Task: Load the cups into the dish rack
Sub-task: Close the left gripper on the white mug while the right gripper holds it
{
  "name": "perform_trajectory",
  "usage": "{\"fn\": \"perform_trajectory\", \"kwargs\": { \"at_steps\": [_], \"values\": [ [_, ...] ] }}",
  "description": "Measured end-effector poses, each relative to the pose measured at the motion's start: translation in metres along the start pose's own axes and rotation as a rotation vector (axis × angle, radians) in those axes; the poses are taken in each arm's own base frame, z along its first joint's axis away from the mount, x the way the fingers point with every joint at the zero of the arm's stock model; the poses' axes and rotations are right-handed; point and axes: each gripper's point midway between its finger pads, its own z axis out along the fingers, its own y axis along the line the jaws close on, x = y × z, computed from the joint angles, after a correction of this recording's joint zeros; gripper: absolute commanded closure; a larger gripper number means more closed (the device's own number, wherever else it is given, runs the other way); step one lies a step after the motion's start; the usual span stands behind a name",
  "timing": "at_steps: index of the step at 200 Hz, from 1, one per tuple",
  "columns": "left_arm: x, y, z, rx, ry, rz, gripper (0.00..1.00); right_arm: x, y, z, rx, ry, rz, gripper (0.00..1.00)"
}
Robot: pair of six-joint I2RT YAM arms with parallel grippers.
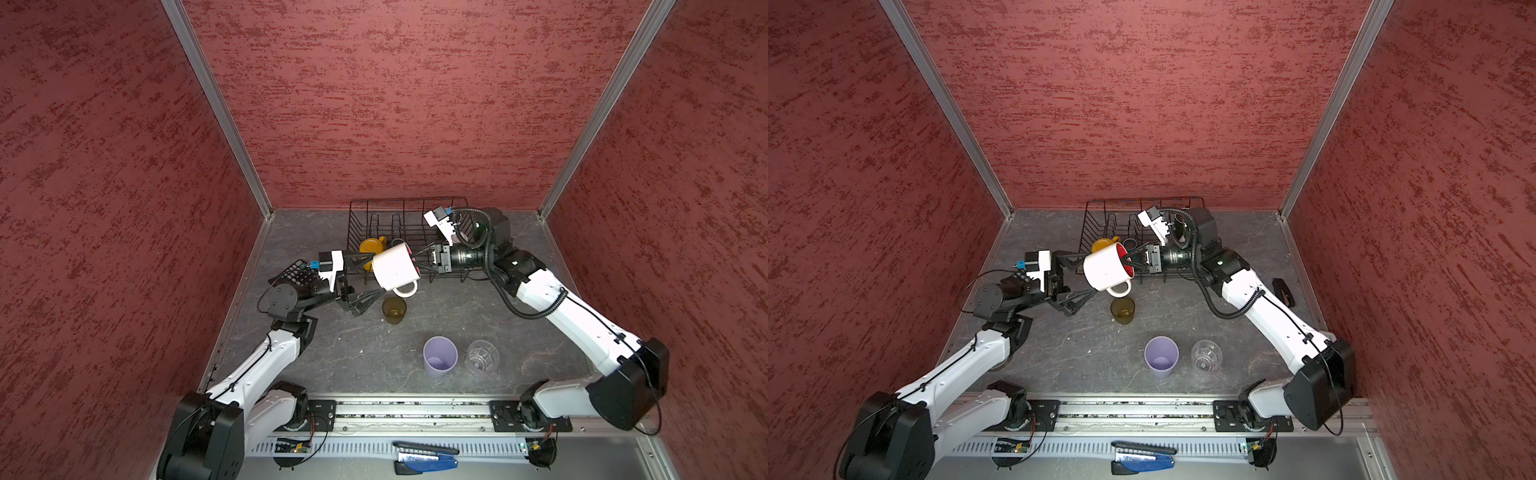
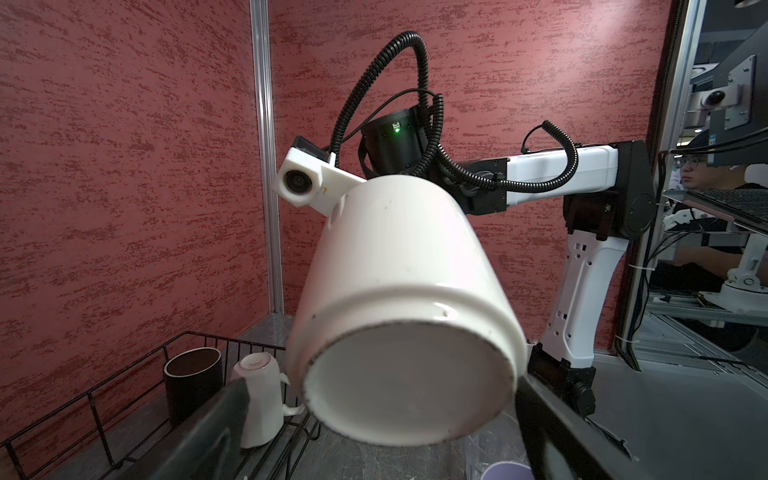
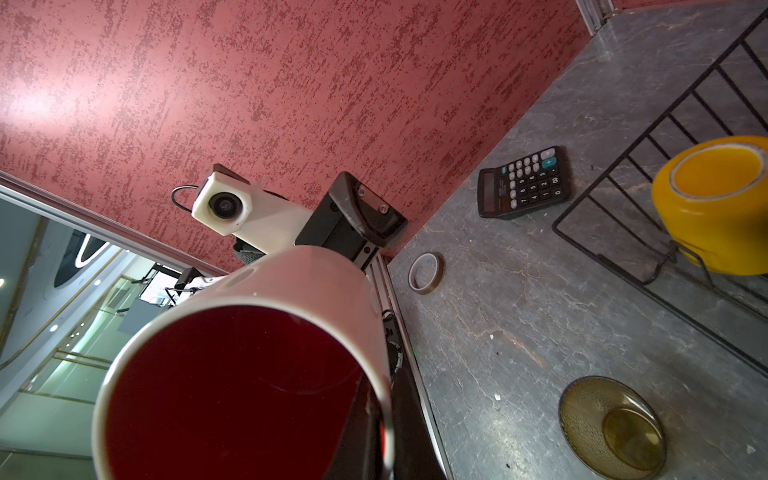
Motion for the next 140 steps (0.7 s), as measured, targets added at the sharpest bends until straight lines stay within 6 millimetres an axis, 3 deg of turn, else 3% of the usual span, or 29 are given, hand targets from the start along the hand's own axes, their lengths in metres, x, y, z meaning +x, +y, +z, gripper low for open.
{"fn": "perform_trajectory", "kwargs": {
  "at_steps": [58, 140],
  "values": [
    [-0.002, 0.004, -0.001, -0.023, -0.008, -0.017, 0.0, 0.009, -0.023, 0.0, 0.041, 0.018, 0.027, 1.0],
    [0.011, 0.013, 0.002, -0.029, 0.01, -0.057, 0.0, 0.012, -0.025, 0.003, 0.019, 0.01, 0.031, 1.0]
  ]
}}
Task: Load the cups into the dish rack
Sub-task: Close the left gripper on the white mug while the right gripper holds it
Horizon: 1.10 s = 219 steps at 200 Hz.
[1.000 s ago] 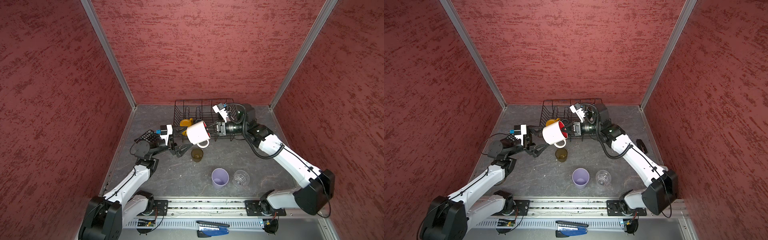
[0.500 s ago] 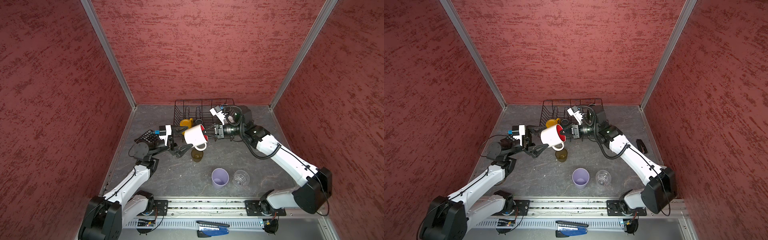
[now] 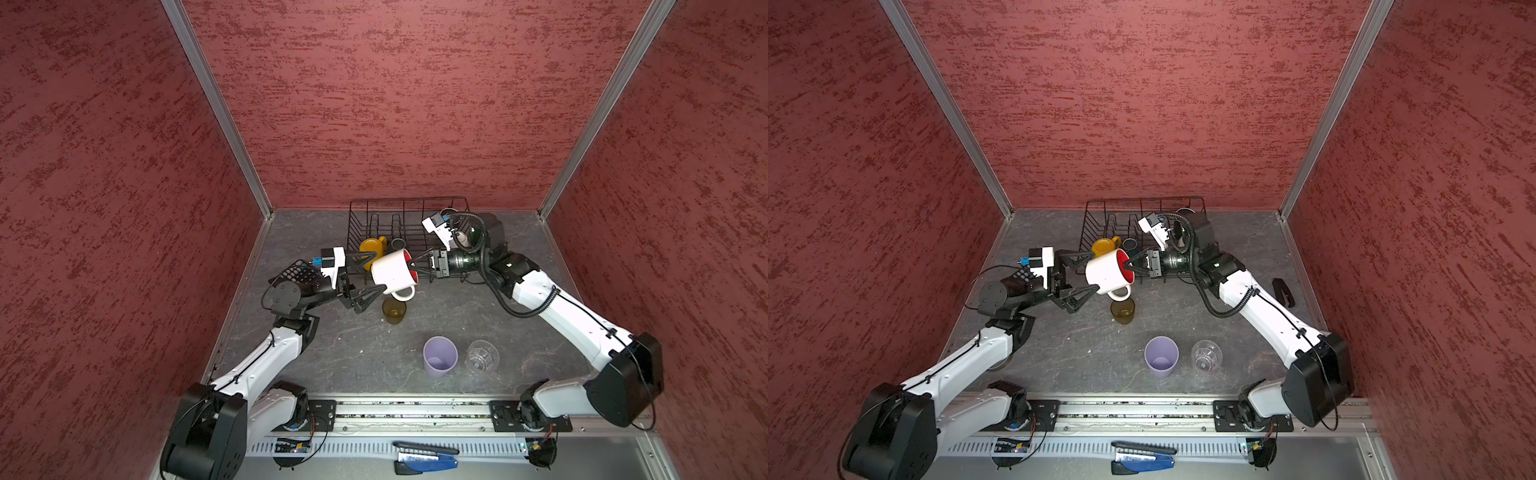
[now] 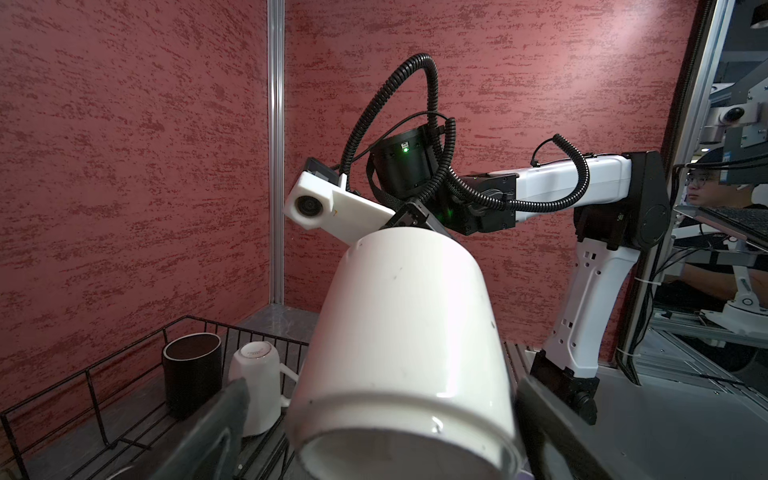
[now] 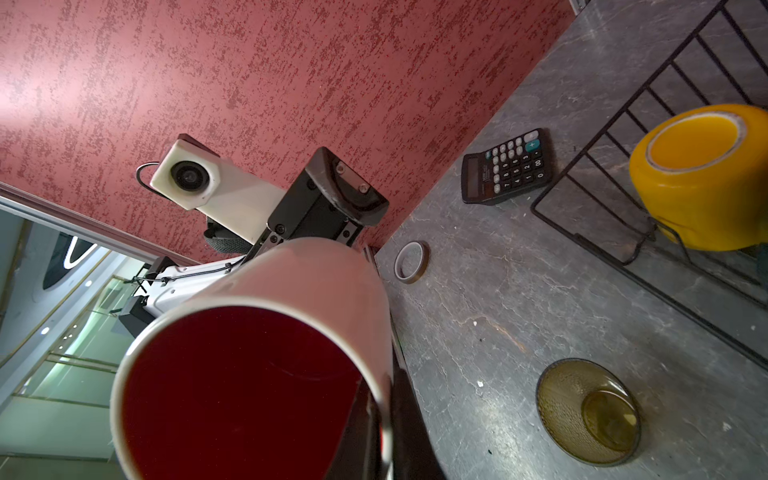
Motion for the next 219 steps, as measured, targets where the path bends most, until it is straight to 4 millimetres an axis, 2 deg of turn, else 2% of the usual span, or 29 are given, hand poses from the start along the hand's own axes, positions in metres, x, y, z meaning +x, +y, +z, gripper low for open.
{"fn": "perform_trajectory", "kwargs": {
  "at_steps": [154, 194, 219],
  "values": [
    [0.007, 0.002, 0.017, 0.075, -0.01, -0.033, 0.0, -0.004, 0.002, 0.021, -0.063, -0.008, 0.017, 1.0],
    [0.002, 0.001, 0.02, 0.09, -0.019, -0.033, 0.22, -0.007, 0.001, 0.024, -0.077, -0.017, 0.02, 1.0],
    [0.004, 0.002, 0.02, 0.086, -0.018, -0.042, 0.31, -0.007, 0.0, 0.026, -0.081, -0.019, 0.026, 0.98]
  ]
}}
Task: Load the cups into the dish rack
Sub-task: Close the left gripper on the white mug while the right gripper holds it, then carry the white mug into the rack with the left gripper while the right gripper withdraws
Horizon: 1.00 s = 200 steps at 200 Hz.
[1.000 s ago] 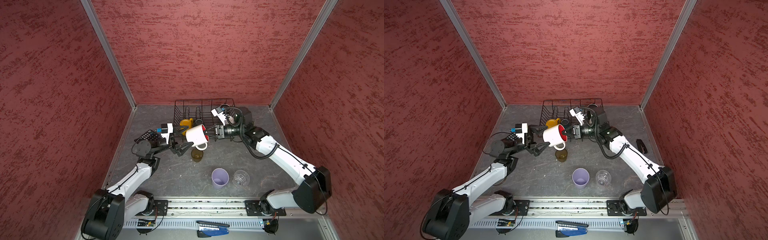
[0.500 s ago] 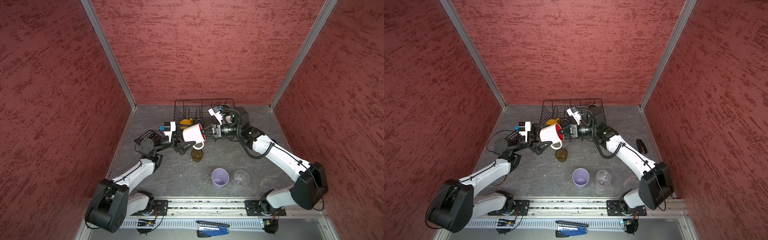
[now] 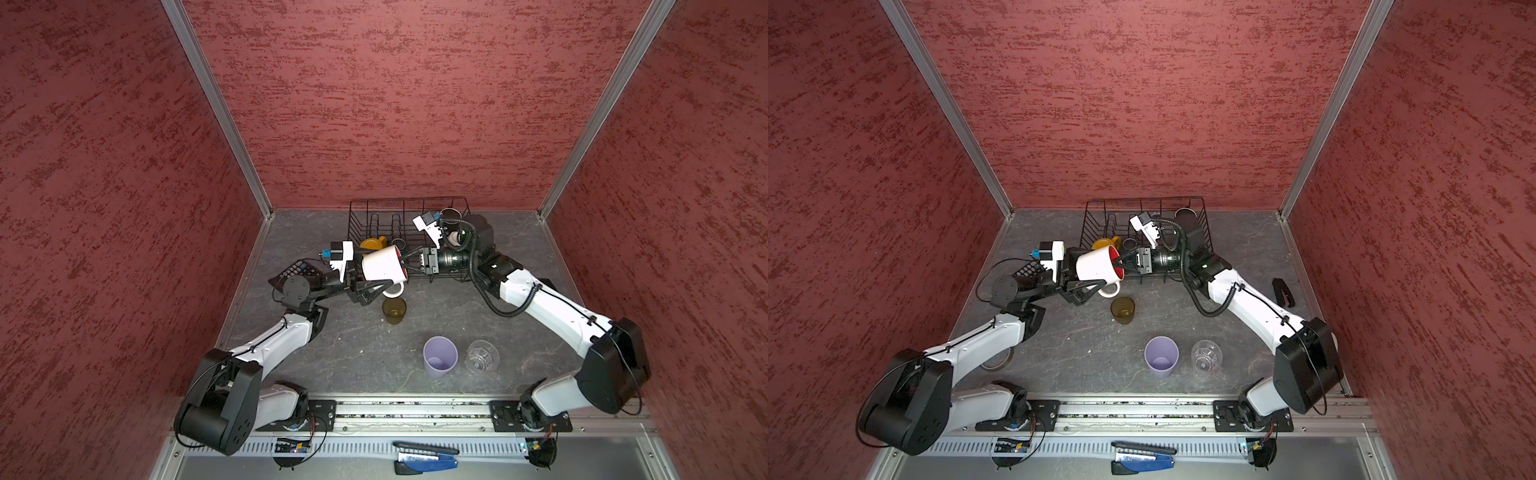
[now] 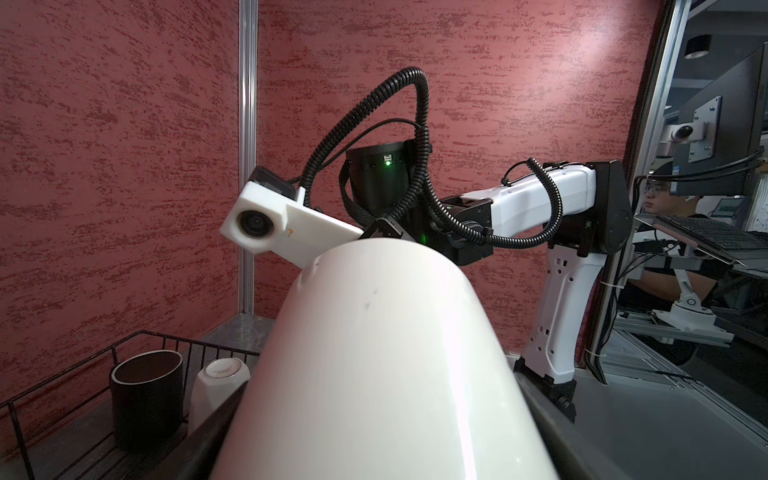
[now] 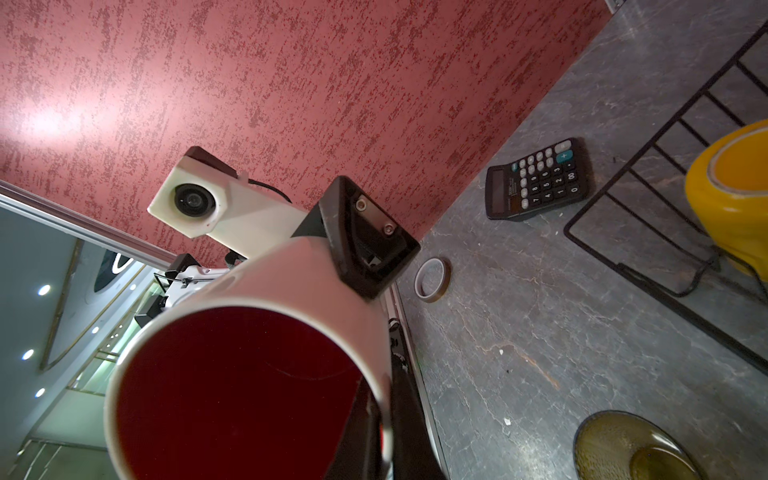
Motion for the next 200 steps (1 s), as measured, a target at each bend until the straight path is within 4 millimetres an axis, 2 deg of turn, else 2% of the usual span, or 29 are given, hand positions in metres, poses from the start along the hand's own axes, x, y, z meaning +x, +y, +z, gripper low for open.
{"fn": "perform_trajectory", "kwargs": {
  "at_steps": [23, 37, 45, 55, 65, 103, 135, 160, 182, 200],
  "values": [
    [-0.001, 0.002, 0.002, -0.003, 0.008, -0.012, 0.42, -0.001, -0.001, 0.0, 0.003, -0.003, 0.005, 0.86],
    [-0.003, 0.004, 0.003, -0.016, 0.021, -0.027, 0.7, -0.002, -0.001, -0.001, 0.006, -0.008, 0.0, 0.81],
    [-0.004, 0.006, 0.004, -0.027, 0.029, -0.032, 0.83, -0.001, -0.001, 0.0, 0.006, -0.007, -0.002, 0.8],
    [-0.005, 0.007, 0.004, -0.046, 0.035, -0.039, 0.94, -0.001, -0.001, 0.001, 0.006, -0.006, -0.005, 0.78],
    [-0.006, 0.009, 0.003, -0.072, 0.041, -0.041, 1.0, 0.0, -0.001, 0.002, 0.007, -0.005, -0.005, 0.74],
    [-0.01, 0.019, 0.0, -0.178, 0.077, -0.038, 1.0, -0.002, -0.001, 0.002, 0.013, -0.011, -0.012, 0.59],
    [-0.013, 0.037, 0.001, -0.28, 0.145, -0.04, 1.0, -0.014, -0.019, -0.01, 0.081, -0.06, 0.005, 0.49],
    [-0.022, 0.065, -0.001, -0.408, 0.219, -0.026, 1.0, -0.024, -0.047, -0.032, 0.183, -0.109, 0.046, 0.39],
    [-0.035, 0.093, -0.005, -0.517, 0.29, -0.004, 1.0, -0.031, -0.072, -0.057, 0.308, -0.155, 0.066, 0.21],
    [-0.039, 0.121, -0.008, -0.602, 0.362, 0.009, 1.0, -0.039, -0.084, -0.078, 0.406, -0.196, 0.055, 0.09]
  ]
}}
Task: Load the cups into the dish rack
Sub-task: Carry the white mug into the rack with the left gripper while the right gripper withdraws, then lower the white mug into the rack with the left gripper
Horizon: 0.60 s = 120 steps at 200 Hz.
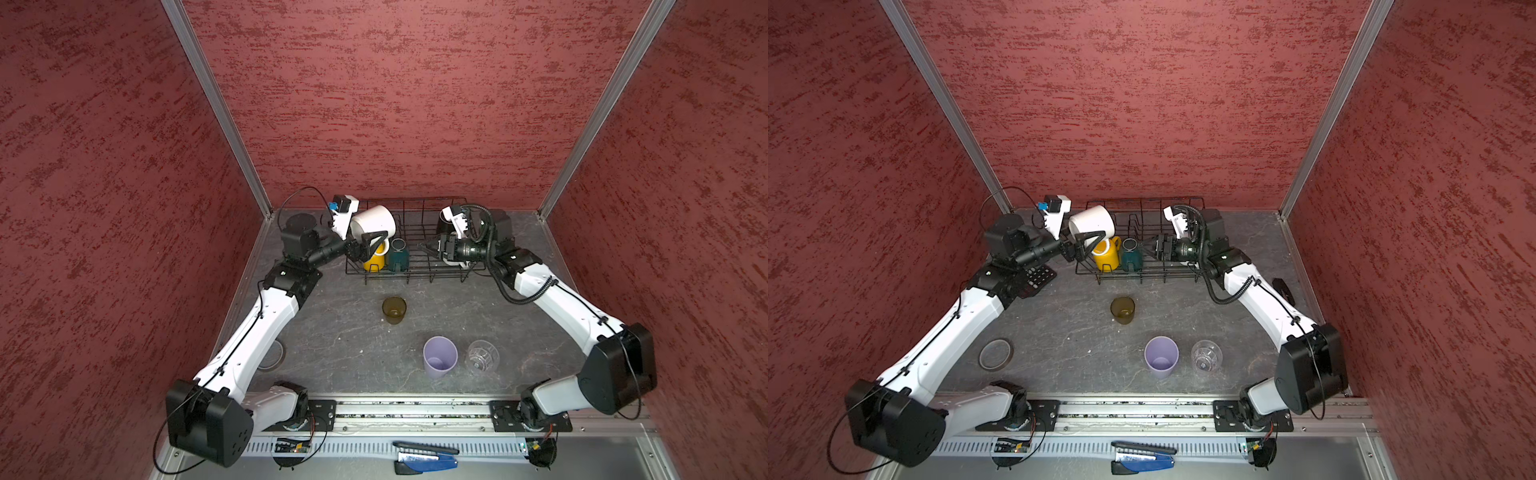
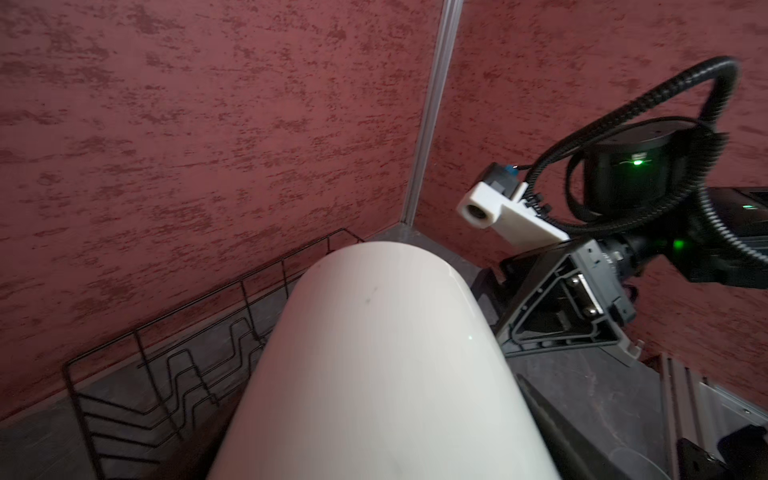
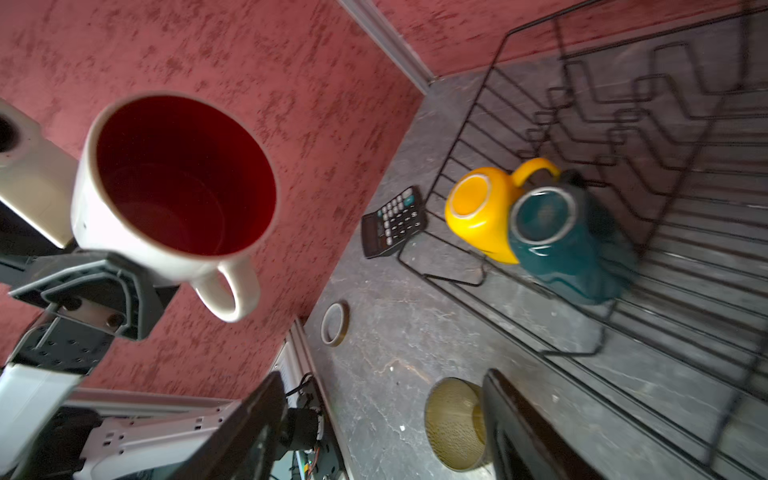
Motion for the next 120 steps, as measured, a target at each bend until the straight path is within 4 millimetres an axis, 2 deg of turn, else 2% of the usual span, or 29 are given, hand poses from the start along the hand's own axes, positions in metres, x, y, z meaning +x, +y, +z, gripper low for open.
{"fn": "perform_trajectory", "kwargs": {
  "at_steps": [14, 51, 86, 120],
  "values": [
    [0.002, 0.018, 0.01, -0.053, 0.06, 0.011, 1.0, -0.01, -0.008, -0.009, 0.063, -0.034, -0.024, 0.02],
    [0.024, 0.066, 0.045, -0.161, 0.243, 0.006, 1.0, -0.03, -0.017, -0.025, 0.181, -0.091, -0.087, 0.01],
    [0.047, 0.105, 0.072, -0.238, 0.394, 0.027, 1.0, -0.035, -0.025, -0.034, 0.252, -0.09, -0.103, 0.01],
    [0.056, 0.141, 0.093, -0.282, 0.475, 0.115, 1.0, -0.029, -0.036, -0.035, 0.286, -0.08, -0.106, 0.01]
  ]
}}
